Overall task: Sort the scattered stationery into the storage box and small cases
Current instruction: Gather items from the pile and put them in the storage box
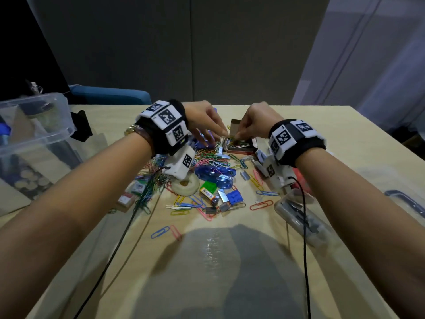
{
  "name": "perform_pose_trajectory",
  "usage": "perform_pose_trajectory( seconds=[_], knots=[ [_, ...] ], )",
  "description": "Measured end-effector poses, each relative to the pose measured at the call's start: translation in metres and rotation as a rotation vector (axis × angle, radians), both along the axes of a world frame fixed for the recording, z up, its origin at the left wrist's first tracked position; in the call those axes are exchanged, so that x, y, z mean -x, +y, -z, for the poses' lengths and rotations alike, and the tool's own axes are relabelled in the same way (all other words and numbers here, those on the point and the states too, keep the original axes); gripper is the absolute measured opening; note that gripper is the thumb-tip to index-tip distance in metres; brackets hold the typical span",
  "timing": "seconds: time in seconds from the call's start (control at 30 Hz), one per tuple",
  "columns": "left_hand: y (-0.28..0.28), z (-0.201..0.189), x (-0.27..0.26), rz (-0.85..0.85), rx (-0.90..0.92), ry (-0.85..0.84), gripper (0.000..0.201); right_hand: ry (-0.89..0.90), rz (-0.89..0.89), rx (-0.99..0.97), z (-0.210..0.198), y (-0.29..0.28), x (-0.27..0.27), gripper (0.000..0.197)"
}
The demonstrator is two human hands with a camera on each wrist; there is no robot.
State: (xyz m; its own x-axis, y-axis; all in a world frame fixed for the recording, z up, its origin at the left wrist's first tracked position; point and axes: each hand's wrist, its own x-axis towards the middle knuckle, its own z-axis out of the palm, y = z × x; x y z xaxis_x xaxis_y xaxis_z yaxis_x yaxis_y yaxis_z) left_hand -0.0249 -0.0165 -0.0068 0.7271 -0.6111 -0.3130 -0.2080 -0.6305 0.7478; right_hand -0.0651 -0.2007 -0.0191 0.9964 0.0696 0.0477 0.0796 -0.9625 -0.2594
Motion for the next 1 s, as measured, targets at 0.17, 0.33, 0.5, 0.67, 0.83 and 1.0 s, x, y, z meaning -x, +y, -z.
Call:
perform_pose_trajectory(
  seconds=[0.17, 0.33, 0.5, 0.67, 0.83, 1.0],
  knots=[
    [0.037, -0.015, 0.012, 0.082, -0.047, -0.064, 0.028, -0.049, 0.026, -0.079, -0.026, 0.004, 0.012, 0.023],
    [0.052, -0.012, 0.025, 0.192, -0.217, -0.148, 0.028, 0.098, 0.036, -0.108, -0.046, 0.007, 0.028, 0.044],
    [0.032, -0.005, 0.039, 0.259, -0.355, -0.221, 0.034, 0.361, 0.089, -0.105, -0.050, 0.005, 0.031, 0.039],
    [-0.001, 0.002, 0.043, 0.318, -0.332, -0.271, 0.033, 0.414, 0.213, -0.100, -0.057, -0.021, 0.035, 0.030],
    [-0.048, 0.001, 0.051, 0.297, -0.192, -0.296, 0.025, 0.314, 0.356, -0.071, -0.048, -0.062, 0.050, 0.021],
    [-0.092, 0.008, 0.055, 0.158, -0.097, -0.257, 0.027, 0.309, 0.460, -0.025, -0.035, -0.098, 0.069, 0.022]
  ],
)
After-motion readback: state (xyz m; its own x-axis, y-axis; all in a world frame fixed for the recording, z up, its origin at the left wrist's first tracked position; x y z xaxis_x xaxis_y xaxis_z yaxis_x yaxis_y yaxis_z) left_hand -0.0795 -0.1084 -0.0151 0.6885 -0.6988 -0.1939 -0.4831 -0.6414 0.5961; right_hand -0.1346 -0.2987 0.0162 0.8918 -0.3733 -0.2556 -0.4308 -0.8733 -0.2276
